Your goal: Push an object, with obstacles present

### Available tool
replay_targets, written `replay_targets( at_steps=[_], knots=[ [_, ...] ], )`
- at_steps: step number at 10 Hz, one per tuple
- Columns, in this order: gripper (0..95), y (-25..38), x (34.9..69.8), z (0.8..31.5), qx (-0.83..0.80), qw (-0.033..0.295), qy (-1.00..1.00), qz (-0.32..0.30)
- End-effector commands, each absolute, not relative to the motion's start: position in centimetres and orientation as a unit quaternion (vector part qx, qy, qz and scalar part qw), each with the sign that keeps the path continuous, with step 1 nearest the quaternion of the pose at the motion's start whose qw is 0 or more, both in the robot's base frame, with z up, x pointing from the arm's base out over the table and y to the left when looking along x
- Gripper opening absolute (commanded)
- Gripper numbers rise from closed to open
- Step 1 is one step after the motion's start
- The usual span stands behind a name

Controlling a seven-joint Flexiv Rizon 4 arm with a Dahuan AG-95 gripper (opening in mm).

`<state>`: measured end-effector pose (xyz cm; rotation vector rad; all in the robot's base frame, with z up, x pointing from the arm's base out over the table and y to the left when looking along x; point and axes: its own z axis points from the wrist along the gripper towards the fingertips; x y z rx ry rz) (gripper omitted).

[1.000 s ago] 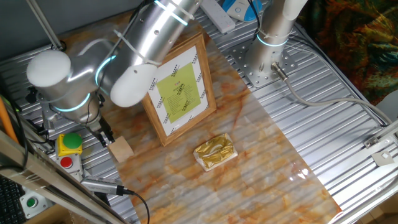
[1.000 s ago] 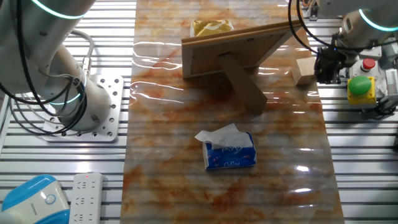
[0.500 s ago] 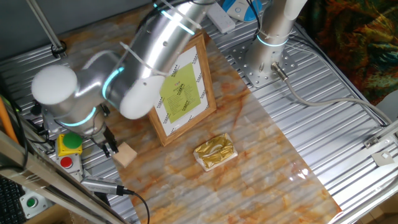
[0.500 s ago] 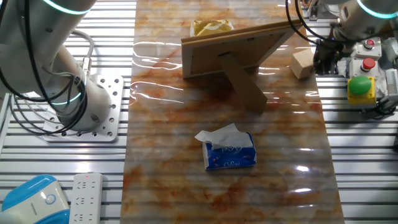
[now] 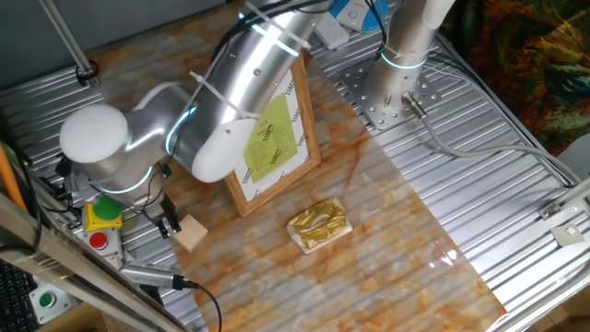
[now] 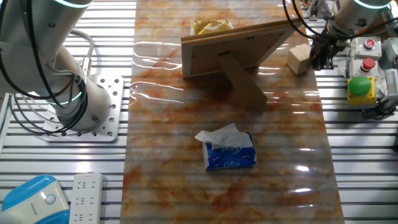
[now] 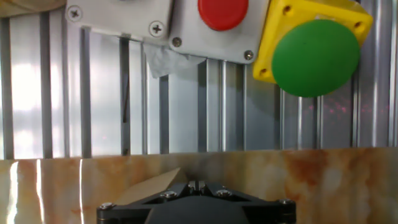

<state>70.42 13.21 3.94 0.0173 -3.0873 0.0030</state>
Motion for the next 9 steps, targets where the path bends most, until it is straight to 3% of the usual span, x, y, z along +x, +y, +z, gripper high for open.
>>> replay_targets(
  at_steps=[1,9],
  knots=[
    [0.0,13.5,70.5,3.9,-0.003,0.028,-1.0,-0.007],
    [0.0,15.8,70.1,3.3,-0.027,0.034,-0.999,-0.026]
  ],
)
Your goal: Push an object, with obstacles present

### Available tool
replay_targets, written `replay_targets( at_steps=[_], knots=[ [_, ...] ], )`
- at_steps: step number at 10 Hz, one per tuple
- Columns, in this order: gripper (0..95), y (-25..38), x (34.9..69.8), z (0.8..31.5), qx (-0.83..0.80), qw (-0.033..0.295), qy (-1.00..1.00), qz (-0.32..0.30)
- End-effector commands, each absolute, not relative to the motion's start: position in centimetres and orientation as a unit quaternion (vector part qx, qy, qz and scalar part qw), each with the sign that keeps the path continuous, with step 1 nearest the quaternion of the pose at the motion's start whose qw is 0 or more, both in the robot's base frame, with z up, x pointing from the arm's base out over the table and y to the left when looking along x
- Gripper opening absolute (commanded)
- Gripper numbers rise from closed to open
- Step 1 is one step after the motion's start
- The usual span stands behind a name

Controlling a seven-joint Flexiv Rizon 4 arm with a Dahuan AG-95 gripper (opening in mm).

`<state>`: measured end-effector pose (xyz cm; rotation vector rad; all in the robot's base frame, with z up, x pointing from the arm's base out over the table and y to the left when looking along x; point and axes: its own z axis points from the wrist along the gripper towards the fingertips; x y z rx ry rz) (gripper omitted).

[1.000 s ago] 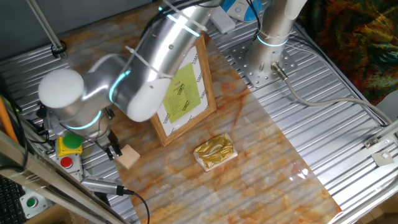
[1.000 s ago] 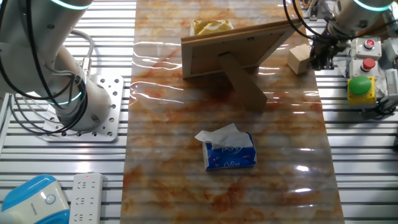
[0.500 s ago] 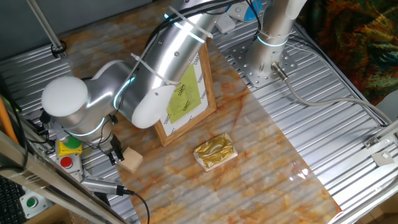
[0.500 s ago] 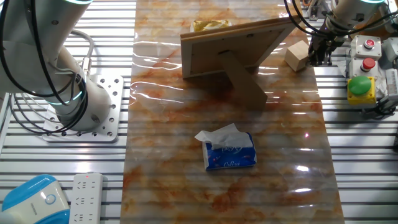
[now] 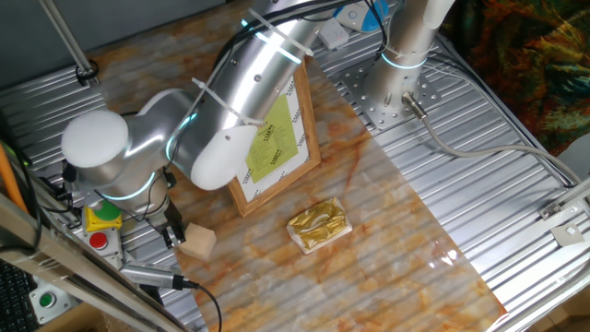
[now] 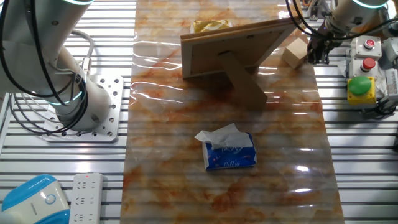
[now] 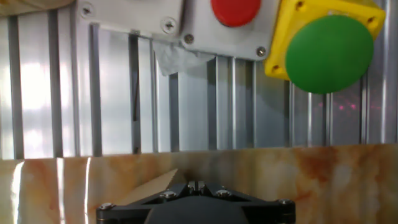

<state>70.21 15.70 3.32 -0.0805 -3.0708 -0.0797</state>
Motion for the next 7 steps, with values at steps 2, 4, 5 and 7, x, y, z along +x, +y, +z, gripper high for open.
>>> replay_targets(
  at_steps=[2,4,5,7],
  knots=[
    [0.0,16.5,69.8,3.3,-0.03,0.035,-0.999,-0.026],
    [0.0,17.2,69.3,3.2,-0.032,0.034,-0.999,-0.024],
    [0.0,17.4,69.1,3.2,-0.032,0.034,-0.999,-0.025],
    [0.0,18.1,68.6,3.1,-0.034,0.033,-0.999,-0.022]
  ],
)
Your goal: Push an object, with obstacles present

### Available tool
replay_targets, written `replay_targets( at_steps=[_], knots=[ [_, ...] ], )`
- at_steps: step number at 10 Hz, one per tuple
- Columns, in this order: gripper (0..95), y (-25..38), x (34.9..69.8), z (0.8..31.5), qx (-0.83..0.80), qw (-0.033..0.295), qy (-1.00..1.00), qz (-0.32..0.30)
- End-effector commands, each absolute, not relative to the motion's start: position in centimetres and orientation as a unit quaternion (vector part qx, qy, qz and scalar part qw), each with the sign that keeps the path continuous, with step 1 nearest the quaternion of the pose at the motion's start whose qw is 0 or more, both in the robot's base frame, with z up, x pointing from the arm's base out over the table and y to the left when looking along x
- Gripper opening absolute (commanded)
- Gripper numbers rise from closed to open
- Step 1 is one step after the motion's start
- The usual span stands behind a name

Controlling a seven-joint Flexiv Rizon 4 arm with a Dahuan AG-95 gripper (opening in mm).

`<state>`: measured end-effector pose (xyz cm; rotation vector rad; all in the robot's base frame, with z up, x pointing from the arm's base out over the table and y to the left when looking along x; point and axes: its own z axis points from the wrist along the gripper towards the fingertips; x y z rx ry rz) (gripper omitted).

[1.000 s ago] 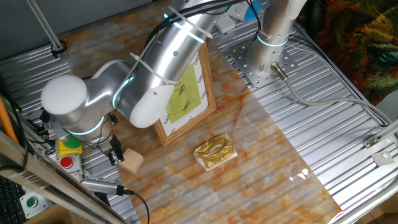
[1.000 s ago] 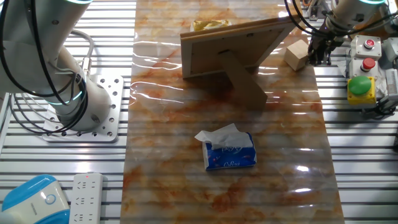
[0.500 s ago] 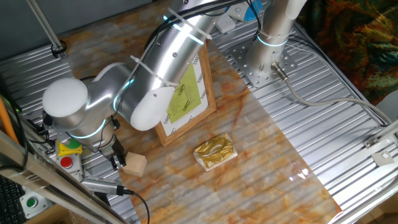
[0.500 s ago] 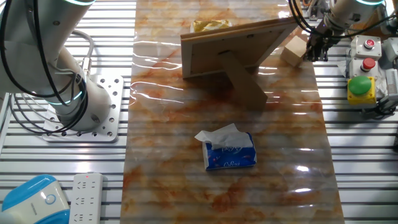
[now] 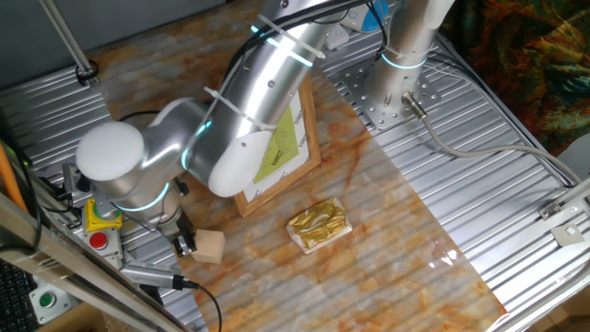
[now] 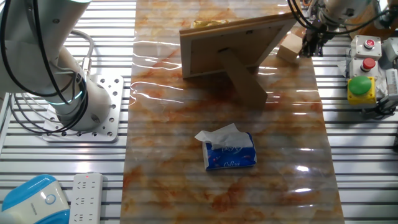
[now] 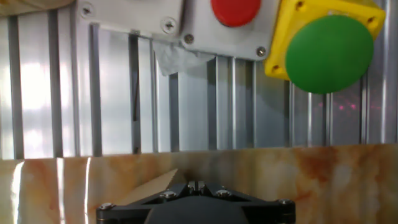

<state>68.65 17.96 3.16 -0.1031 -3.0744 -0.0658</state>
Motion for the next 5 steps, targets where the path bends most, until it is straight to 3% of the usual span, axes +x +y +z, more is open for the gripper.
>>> replay_targets(
  at_steps=[1,5],
  knots=[
    [0.0,18.5,68.2,3.1,-0.035,0.033,-0.999,-0.02],
    [0.0,19.2,67.2,3.0,-0.037,0.035,-0.999,-0.016]
  ],
)
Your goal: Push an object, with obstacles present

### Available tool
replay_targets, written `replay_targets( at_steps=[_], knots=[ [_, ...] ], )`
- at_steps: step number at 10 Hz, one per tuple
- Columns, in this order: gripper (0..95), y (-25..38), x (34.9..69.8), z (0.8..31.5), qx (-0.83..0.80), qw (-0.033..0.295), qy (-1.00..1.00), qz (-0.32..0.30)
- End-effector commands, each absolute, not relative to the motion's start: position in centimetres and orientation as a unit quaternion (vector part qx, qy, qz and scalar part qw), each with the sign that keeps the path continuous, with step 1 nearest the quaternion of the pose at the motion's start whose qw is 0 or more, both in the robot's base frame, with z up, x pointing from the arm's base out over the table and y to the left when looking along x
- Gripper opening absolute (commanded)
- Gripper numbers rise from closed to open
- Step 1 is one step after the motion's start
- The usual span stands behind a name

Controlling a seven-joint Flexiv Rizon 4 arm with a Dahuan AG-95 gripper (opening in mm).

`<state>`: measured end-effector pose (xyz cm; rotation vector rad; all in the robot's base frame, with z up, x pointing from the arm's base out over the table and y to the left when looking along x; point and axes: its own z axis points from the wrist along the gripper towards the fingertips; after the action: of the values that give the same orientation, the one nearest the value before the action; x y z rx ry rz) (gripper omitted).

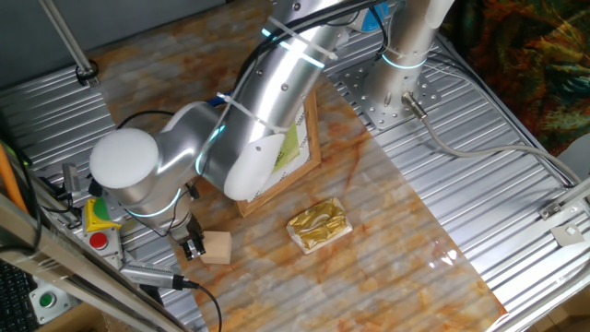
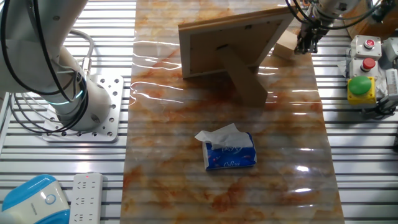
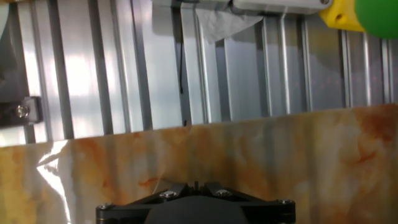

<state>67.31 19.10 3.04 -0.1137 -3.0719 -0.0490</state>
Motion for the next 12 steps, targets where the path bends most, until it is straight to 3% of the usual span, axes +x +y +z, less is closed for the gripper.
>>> replay_targets(
  at_steps=[1,12],
  knots=[
    [0.0,19.2,67.2,3.0,-0.035,0.035,-0.999,-0.014],
    [0.0,16.5,68.8,4.2,0.0,0.037,-0.999,-0.008]
  ],
)
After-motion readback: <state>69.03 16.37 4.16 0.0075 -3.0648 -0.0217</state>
